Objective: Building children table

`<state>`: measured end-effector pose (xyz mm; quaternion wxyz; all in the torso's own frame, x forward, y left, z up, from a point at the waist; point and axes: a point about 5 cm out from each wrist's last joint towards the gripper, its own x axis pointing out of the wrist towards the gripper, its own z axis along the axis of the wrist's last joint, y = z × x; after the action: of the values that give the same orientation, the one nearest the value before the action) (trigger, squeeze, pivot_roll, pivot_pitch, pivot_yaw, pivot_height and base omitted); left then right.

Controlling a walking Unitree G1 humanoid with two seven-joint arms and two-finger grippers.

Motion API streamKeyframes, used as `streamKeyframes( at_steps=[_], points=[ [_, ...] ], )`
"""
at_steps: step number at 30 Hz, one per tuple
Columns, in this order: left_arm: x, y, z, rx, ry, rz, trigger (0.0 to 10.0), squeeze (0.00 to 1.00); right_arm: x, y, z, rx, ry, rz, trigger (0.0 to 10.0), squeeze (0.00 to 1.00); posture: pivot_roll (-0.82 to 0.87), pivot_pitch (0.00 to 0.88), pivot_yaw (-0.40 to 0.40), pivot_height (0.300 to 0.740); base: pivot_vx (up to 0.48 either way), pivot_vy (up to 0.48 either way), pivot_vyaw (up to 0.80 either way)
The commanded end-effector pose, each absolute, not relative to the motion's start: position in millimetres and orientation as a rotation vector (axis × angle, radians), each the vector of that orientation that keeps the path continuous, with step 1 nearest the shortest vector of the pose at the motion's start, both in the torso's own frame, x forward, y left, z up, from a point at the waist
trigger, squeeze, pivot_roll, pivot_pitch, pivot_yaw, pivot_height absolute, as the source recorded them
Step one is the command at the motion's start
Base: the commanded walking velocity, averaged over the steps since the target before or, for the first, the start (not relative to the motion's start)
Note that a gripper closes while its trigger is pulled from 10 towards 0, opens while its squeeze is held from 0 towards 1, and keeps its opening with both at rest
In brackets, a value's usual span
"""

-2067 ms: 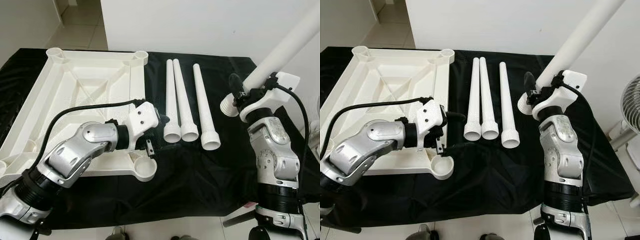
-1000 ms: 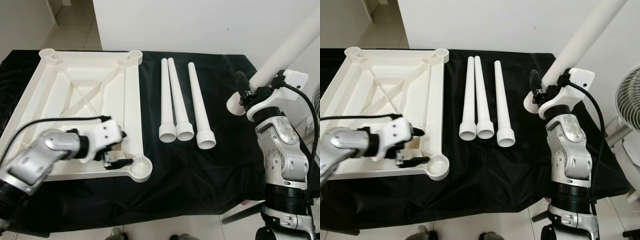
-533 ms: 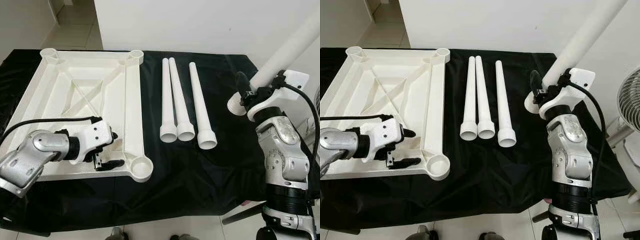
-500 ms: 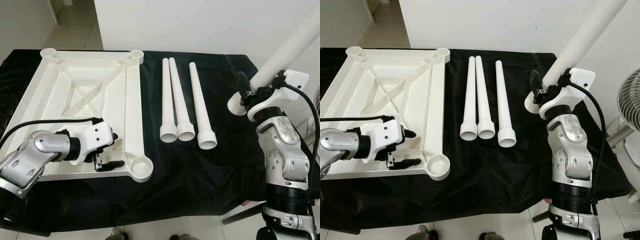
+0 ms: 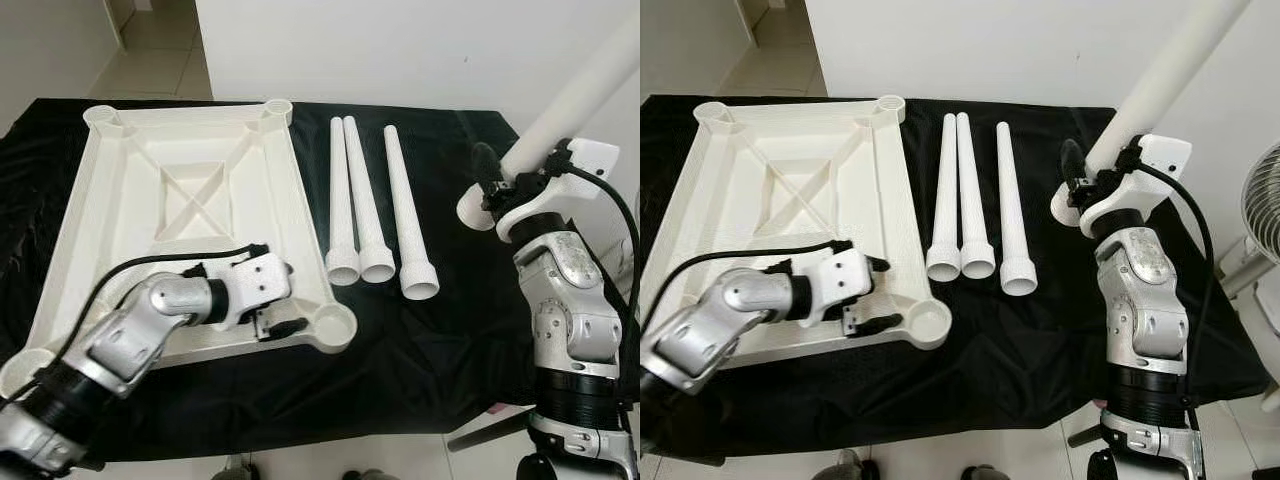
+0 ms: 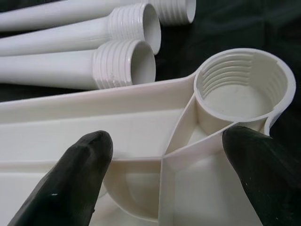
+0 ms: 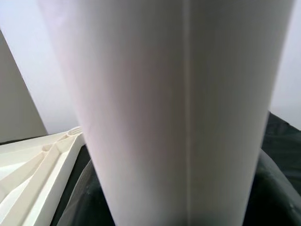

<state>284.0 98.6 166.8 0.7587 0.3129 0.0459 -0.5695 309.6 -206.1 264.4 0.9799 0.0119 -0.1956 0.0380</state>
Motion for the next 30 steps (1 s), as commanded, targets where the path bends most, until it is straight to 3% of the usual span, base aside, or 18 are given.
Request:
streamKeyframes(
  at_steps=[1,13,30],
  points=[
    [282.8,86.8,160.3,0.694,0.085,-1.258,10.0,0.0,305.7,-209.6,270.8,0.015,-0.424,0.057,10.0,0.0,-0.05,0.152,-0.003,0.74,0.0,0.0,0.0],
    [290.2,54.7,159.2,0.634,-0.001,-1.226,10.0,0.0,299.7,-204.3,268.1,0.037,-0.416,0.06,10.0,0.0,-0.09,0.196,-0.001,0.74,0.0,0.0,0.0],
    [305.7,32.1,163.5,0.538,-0.08,-1.101,10.0,0.0,287.4,-189.9,253.7,0.068,-0.346,0.115,10.0,0.0,-0.11,0.234,-0.025,0.74,0.0,0.0,0.0]
  ],
)
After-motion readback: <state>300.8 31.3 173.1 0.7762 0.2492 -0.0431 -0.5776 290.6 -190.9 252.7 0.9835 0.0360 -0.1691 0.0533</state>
